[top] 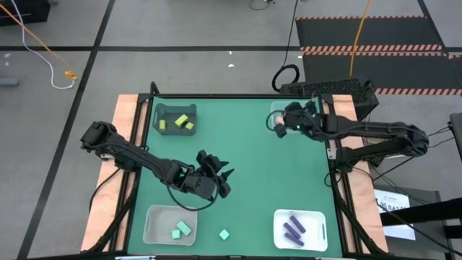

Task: Sort & place blocks by color
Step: Put the peach orange block into the transparent bin, then put the light blue block into the gray bin

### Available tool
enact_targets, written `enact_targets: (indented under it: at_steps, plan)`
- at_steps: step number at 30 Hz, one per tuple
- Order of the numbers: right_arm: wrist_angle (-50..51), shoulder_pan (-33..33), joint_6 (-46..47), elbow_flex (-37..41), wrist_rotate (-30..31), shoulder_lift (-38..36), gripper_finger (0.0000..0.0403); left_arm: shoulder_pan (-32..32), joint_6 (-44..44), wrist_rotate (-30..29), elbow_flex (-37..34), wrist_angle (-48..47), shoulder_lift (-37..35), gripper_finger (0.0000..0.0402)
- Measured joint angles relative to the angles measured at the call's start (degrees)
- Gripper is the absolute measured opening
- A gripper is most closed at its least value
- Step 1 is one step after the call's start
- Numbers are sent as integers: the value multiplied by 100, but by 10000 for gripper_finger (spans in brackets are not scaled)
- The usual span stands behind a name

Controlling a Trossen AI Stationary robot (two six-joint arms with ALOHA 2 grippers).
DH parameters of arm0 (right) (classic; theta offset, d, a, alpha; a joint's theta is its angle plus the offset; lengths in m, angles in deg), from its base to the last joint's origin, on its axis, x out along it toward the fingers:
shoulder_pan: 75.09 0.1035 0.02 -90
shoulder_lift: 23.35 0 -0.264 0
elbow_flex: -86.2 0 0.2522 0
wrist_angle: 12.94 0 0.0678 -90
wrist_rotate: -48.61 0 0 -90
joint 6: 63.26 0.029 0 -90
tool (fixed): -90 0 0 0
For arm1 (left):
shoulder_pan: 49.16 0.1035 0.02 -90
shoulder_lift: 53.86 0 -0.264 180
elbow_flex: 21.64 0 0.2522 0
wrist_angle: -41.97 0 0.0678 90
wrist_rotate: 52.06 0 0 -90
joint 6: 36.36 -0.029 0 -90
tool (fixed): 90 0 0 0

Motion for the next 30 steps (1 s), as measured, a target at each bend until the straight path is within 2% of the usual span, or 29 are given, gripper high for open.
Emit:
enact_targets:
  at_steps: [8,11,15,20,26,30]
  plan:
    - [257,-785,114,4,1,102,38,0,857,719,-606,25,1,165]
    - [256,-1022,104,4,-20,169,42,-7,980,1158,-928,384,1,165]
    - [292,-1230,119,12,-219,275,74,-20,1026,1491,-1276,968,1,166]
    - [-14,-1322,93,320,-506,362,105,-25,1002,1616,-1358,1087,1,166]
    - [-154,-1319,-34,676,-517,369,151,-39,662,2498,-1358,1263,1,166]
    - [-226,-1222,56,684,-924,303,192,-51,87,3051,-1358,1481,1,166]
